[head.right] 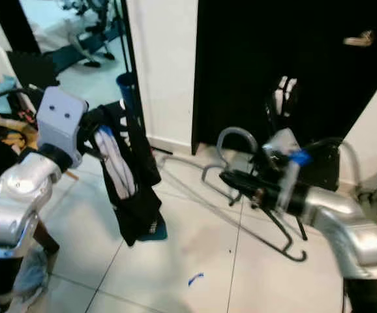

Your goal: Hang hanger

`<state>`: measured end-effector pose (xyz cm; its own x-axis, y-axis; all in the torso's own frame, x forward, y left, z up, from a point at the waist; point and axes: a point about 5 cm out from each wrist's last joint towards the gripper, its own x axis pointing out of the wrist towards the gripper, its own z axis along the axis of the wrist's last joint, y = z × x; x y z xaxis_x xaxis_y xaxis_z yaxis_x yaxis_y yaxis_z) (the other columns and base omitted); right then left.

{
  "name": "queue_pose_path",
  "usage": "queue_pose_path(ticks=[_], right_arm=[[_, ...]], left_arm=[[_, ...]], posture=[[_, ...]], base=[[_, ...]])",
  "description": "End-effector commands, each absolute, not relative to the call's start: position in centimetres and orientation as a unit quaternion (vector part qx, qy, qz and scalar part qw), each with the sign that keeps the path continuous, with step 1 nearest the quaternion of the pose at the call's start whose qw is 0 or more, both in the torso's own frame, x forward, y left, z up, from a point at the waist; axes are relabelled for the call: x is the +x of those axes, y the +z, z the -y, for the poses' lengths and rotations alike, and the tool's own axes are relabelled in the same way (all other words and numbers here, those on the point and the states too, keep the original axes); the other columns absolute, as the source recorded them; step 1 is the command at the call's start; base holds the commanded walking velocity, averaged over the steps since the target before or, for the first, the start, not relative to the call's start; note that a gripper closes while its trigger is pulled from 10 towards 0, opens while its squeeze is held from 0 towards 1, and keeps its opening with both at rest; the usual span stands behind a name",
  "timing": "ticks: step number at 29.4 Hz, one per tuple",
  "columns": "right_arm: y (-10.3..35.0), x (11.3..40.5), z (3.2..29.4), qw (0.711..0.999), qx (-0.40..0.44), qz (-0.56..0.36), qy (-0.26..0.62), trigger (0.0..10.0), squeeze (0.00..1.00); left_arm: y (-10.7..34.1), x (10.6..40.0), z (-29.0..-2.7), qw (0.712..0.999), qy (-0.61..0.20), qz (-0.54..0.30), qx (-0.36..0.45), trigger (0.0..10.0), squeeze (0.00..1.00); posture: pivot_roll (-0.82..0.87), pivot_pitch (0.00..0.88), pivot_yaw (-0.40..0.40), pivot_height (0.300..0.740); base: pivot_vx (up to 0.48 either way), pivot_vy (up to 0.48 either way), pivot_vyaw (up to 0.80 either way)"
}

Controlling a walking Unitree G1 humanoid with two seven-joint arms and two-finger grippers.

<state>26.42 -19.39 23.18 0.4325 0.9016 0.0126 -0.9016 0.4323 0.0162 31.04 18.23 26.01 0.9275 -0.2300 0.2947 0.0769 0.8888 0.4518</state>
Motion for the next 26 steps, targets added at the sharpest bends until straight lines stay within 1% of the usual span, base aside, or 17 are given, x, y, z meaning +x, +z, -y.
queue_pose_path(ticks=[1, 2, 5, 6, 8, 10, 12, 16, 19, 26], right_arm=[[23.4, 26.0, 18.8, 0.833, 0.016, 0.004, 0.553, 10.0, 0.0], [23.4, 26.0, 18.8, 0.833, 0.016, 0.004, 0.553, 10.0, 0.0], [23.3, 25.7, 18.4, 0.818, 0.022, 0.001, 0.575, 10.0, 0.0], [23.3, 25.7, 18.4, 0.818, 0.022, 0.001, 0.575, 10.0, 0.0], [23.4, 25.4, 18.5, 0.809, 0.023, -0.001, 0.588, 10.0, 0.0], [23.5, 25.4, 18.5, 0.807, 0.023, -0.002, 0.59, 10.0, 0.0], [23.6, 25.5, 18.3, 0.81, 0.018, 0.0, 0.586, 10.0, 0.0], [23.0, 26.6, 16.7, 0.833, 0.007, 0.009, 0.553, 10.0, 0.0], [22.8, 26.8, 16.1, 0.834, 0.009, 0.008, 0.552, 10.0, 0.0], [22.9, 27.2, 16.2, 0.84, 0.01, 0.013, 0.542, 10.0, 0.0]], left_arm=[[26.1, 30.8, -17.6, 0.953, -0.089, 0.178, 0.226, 10.0, 0.0], [26.1, 30.8, -17.6, 0.953, -0.089, 0.178, 0.226, 10.0, 0.0], [26.1, 30.8, -17.3, 0.953, -0.094, 0.179, 0.224, 10.0, 0.0], [26.1, 30.8, -17.3, 0.953, -0.094, 0.179, 0.224, 10.0, 0.0], [26.1, 30.8, -17.3, 0.953, -0.096, 0.179, 0.225, 10.0, 0.0], [26.1, 30.8, -17.3, 0.953, -0.096, 0.179, 0.225, 10.0, 0.0], [26.1, 30.7, -17.2, 0.953, -0.097, 0.179, 0.224, 10.0, 0.0], [26.3, 30.7, -16.5, 0.953, -0.107, 0.185, 0.216, 10.0, 0.0], [26.3, 30.6, -16.2, 0.952, -0.113, 0.185, 0.214, 10.0, 0.0], [26.3, 30.5, -16.2, 0.952, -0.116, 0.185, 0.212, 10.0, 0.0]], posture=[[-0.06, 0.093, -0.017, 0.74], [-0.06, 0.093, -0.017, 0.74], [-0.06, 0.093, -0.017, 0.74], [-0.06, 0.093, -0.017, 0.74], [-0.06, 0.095, -0.017, 0.74], [-0.06, 0.095, -0.017, 0.74], [-0.06, 0.094, -0.017, 0.74], [-0.06, 0.096, -0.017, 0.74], [-0.05, 0.096, -0.019, 0.74], [-0.05, 0.096, -0.021, 0.74]], base=[[0.0, 0.0, 0.0], [0.0, 0.0, 0.0], [0.0, 0.0, 0.0], [0.0, 0.0, 0.0], [0.0, 0.0, 0.0], [0.0, 0.0, 0.0], [0.0, 0.0, 0.0], [0.0, 0.0, 0.0], [0.0, 0.0, 0.0], [0.0, 0.0, 0.0]])
